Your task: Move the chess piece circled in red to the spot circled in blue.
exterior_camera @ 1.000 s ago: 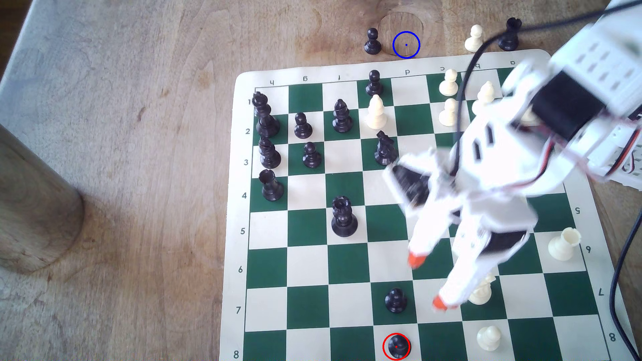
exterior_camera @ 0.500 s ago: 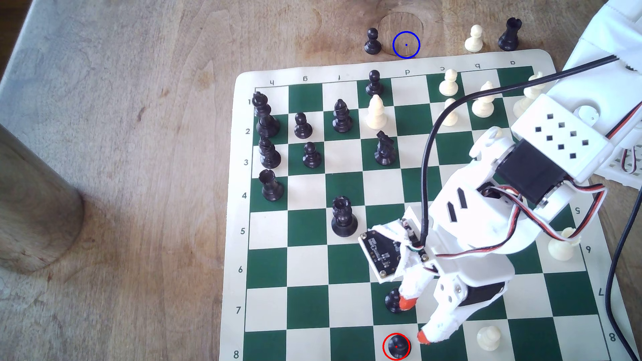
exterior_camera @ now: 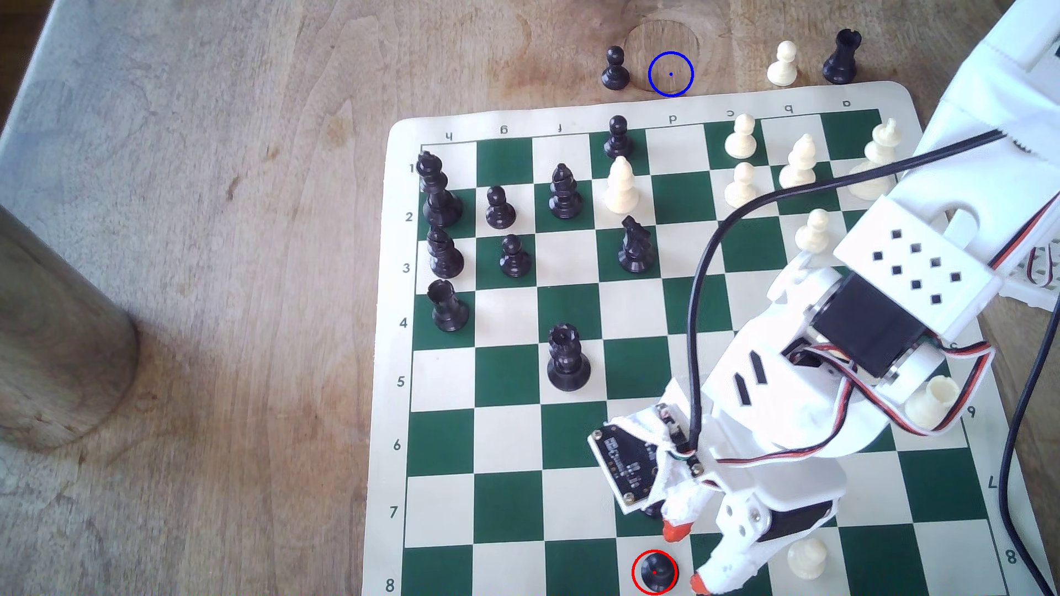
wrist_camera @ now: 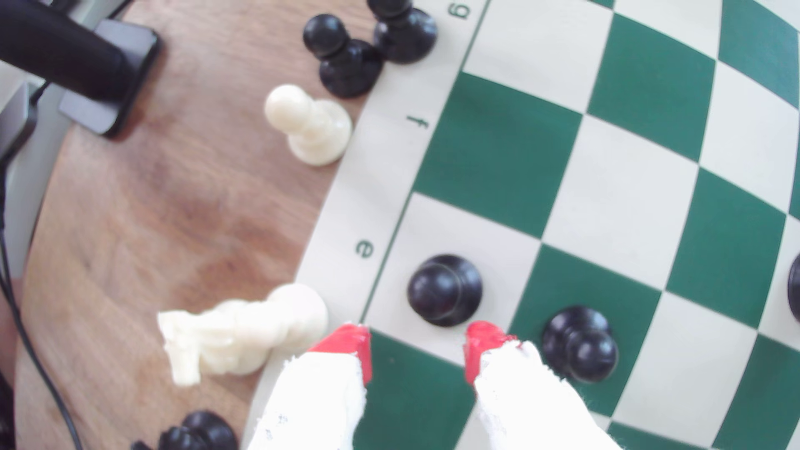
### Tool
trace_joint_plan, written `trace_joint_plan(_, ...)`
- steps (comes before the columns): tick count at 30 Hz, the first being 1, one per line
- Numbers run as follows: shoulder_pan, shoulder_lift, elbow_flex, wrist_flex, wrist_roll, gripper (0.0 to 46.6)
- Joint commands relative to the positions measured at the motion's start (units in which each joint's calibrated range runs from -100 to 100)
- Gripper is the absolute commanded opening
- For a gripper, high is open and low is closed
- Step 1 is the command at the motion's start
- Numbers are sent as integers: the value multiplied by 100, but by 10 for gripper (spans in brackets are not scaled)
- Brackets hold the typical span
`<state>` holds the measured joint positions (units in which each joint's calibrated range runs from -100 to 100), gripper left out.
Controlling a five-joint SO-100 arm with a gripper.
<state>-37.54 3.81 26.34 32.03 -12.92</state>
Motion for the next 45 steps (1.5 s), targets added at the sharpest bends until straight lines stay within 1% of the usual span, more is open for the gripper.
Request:
trace_joint_plan(1,19,60,-604,-189,-15,121)
trace_joint_plan(11,113,340,-1057,-255,-15,119)
trace_joint_plan(15,152,434,-1111,-271,-15,111)
trace_joint_plan(20,160,502,-1111,-296,5,87)
trace_joint_plan(21,152,510,-1111,-296,5,77)
trace_joint_plan(22,152,510,-1111,-296,5,44)
trace_joint_plan(24,152,485,-1111,-288,-5,5)
trace_joint_plan(29,238,238,-1111,-238,-73,3)
trace_joint_plan(33,551,-415,-1166,65,-156,3)
trace_joint_plan(37,965,-1290,-1519,826,-244,4)
trace_joint_plan(43,1630,-2334,-1728,1711,-249,4)
trace_joint_plan(44,1920,-2639,-1637,1957,-225,4)
trace_joint_plan(45,2076,-2809,-1556,2055,-210,4)
